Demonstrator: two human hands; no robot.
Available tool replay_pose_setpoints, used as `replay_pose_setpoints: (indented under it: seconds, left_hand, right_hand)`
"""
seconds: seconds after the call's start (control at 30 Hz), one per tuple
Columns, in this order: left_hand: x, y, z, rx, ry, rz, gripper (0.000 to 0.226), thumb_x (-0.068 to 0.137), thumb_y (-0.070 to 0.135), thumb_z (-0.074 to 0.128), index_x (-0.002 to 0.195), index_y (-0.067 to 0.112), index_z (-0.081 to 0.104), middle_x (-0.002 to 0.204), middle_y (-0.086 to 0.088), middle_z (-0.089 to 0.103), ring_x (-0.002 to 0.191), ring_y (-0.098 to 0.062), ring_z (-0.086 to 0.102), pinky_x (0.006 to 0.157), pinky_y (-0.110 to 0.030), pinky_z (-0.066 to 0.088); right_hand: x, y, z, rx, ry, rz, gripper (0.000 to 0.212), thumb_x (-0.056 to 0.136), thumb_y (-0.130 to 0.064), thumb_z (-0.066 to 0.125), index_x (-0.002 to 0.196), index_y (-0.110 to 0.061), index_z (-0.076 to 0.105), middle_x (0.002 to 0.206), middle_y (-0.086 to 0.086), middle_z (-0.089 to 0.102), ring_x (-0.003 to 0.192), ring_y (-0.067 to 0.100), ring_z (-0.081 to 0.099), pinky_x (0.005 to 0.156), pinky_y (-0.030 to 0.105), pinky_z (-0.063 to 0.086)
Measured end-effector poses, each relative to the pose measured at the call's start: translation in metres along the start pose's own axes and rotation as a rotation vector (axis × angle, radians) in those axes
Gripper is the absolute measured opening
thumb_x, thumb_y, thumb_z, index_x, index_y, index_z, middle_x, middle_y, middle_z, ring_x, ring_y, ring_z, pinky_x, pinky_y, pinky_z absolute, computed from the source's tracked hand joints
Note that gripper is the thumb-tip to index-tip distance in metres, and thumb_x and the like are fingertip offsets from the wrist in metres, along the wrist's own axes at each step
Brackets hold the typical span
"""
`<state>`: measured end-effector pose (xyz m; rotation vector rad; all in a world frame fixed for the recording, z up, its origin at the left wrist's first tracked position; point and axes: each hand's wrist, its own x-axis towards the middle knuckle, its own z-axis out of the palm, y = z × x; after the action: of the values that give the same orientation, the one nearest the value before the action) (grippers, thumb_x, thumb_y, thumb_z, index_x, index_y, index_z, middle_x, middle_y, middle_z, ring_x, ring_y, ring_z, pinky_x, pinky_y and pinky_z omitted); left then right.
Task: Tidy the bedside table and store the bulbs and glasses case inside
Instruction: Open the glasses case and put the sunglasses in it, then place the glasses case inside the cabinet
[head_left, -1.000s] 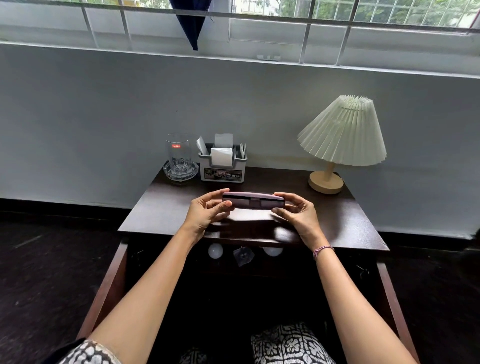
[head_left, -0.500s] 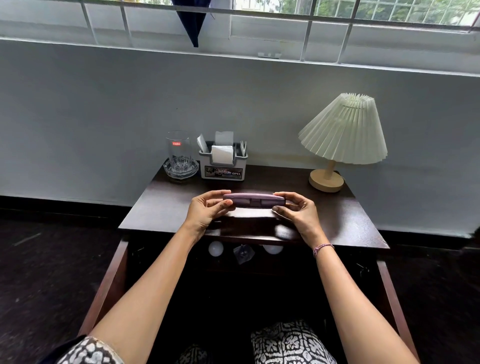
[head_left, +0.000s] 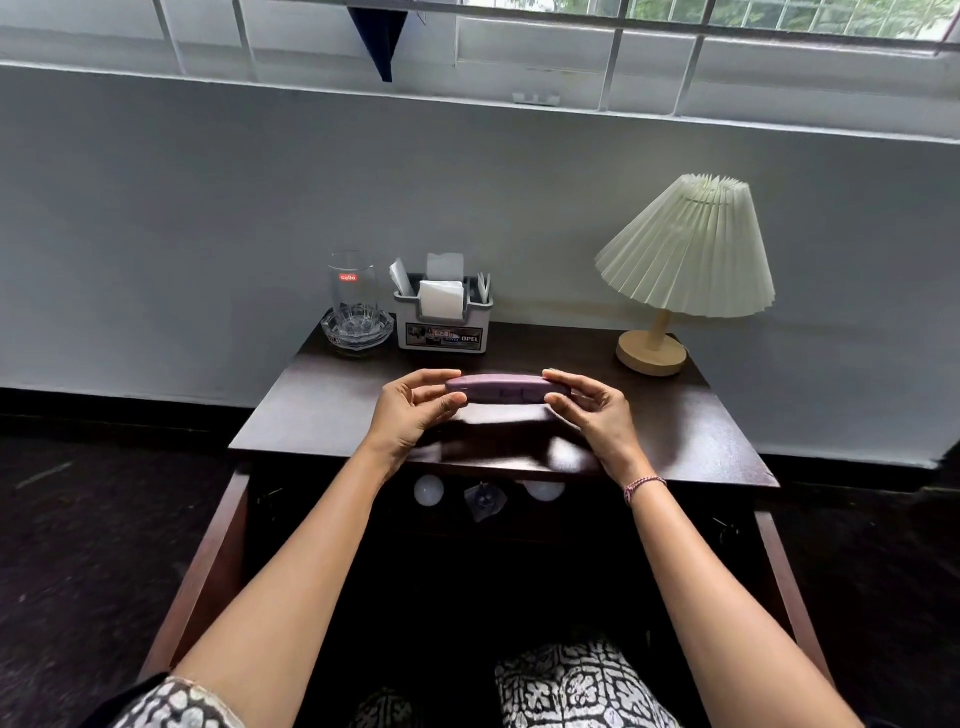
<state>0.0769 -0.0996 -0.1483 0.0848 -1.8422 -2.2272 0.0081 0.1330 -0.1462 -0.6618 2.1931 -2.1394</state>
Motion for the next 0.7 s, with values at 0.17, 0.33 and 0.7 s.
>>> replay_pose_setpoints:
  seconds: [0.17, 0.33, 0.7]
  left_hand:
    - [0.003, -0.004, -0.001, 0.048, -0.003, 0.025, 0.032, 0.072, -0.002, 0.074, 0.097, 0.019, 0.070, 0.093, -0.008, 0.072, 0.080, -0.011, 0.070, 0.072, -0.020, 0.058]
    - [0.002, -0.004, -0.002, 0.155, -0.024, 0.064, 0.040, 0.074, -0.005, 0.072, 0.110, 0.008, 0.064, 0.106, -0.015, 0.068, 0.088, -0.014, 0.068, 0.087, -0.023, 0.055]
    - [0.000, -0.005, -0.002, 0.273, -0.023, 0.139, 0.044, 0.072, -0.006, 0.073, 0.114, 0.005, 0.064, 0.106, -0.005, 0.068, 0.083, 0.001, 0.065, 0.087, -0.015, 0.052]
  right_hand:
    - [0.002, 0.005, -0.001, 0.027, -0.018, 0.012, 0.029, 0.073, -0.009, 0.073, 0.100, -0.020, 0.071, 0.107, -0.001, 0.070, 0.099, 0.005, 0.066, 0.093, 0.024, 0.052]
    - [0.004, 0.008, 0.001, -0.042, 0.013, -0.022, 0.027, 0.071, -0.002, 0.076, 0.094, -0.015, 0.070, 0.099, 0.001, 0.071, 0.092, 0.004, 0.067, 0.087, 0.018, 0.052]
    - [0.003, 0.009, 0.001, -0.087, 0.014, -0.030, 0.029, 0.070, -0.002, 0.078, 0.090, -0.022, 0.072, 0.111, 0.007, 0.068, 0.108, 0.016, 0.064, 0.105, 0.036, 0.044]
